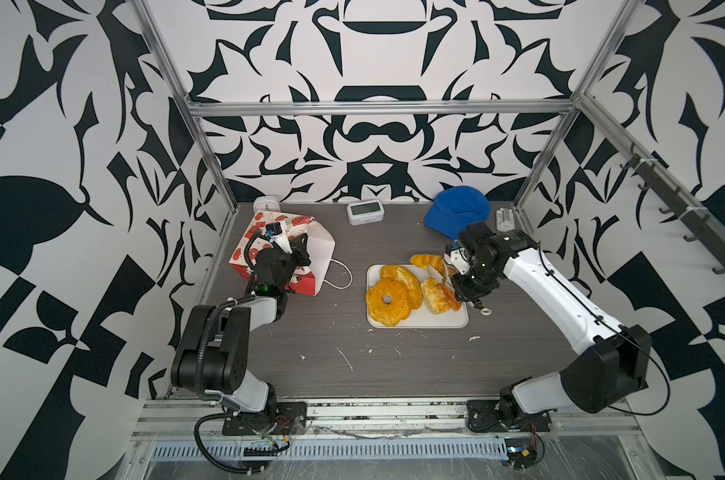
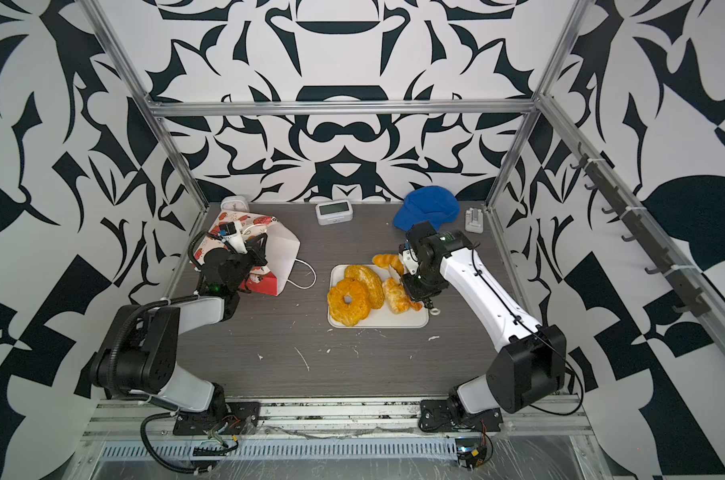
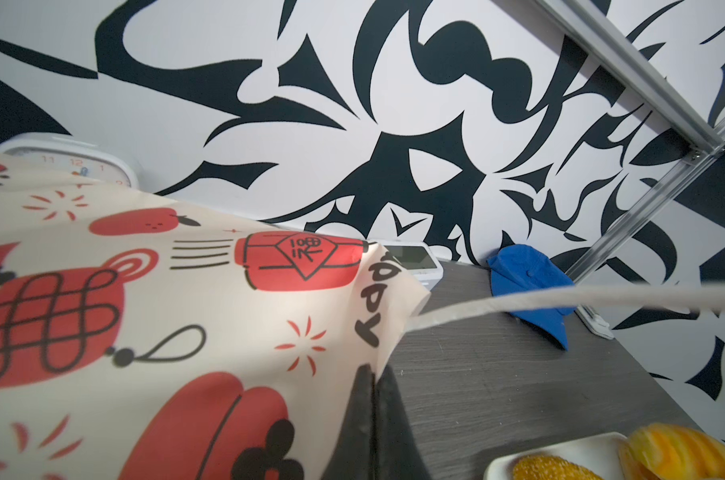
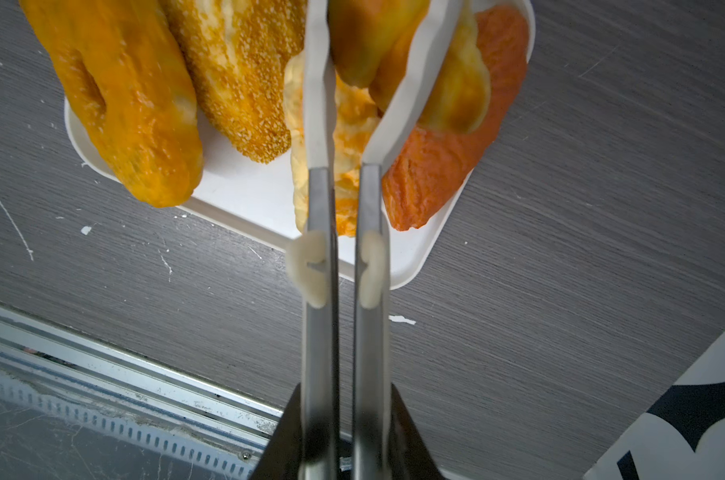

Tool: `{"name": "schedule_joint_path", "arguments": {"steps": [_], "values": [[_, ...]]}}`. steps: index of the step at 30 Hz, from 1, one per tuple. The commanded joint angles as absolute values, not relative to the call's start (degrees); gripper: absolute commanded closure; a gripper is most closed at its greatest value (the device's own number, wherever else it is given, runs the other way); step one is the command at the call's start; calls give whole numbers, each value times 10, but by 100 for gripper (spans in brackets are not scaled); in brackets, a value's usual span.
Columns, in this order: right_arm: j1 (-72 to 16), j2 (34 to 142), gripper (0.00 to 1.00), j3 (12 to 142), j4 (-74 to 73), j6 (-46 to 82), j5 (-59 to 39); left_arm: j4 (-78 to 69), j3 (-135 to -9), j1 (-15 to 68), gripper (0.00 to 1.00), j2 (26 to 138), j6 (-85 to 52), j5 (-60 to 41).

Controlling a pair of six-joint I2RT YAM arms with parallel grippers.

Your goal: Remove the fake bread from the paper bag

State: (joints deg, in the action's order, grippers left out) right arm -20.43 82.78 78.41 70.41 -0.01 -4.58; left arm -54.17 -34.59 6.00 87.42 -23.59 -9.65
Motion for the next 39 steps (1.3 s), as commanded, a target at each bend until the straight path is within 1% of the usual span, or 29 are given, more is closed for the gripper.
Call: {"name": "schedule_joint_path", "arguments": {"steps": [1,11,20,26,39], "values": [[-204,821,77,825,702,-6,-35,-505,-373,60,100,842,-244,-102],[-182,903,80,862,697,-41,-28,-461,-391,60,100,828,-248,-120],[-167,955,81,911,729,-70,-54,-454,-395,60,100,824,-244,-123],[-159,958,84,932,754,-75,-63,-458,-395,60,100,828,-245,-125],[-159,931,82,917,798,-37,-43,-466,-396,60,100,836,-250,-130]]}}
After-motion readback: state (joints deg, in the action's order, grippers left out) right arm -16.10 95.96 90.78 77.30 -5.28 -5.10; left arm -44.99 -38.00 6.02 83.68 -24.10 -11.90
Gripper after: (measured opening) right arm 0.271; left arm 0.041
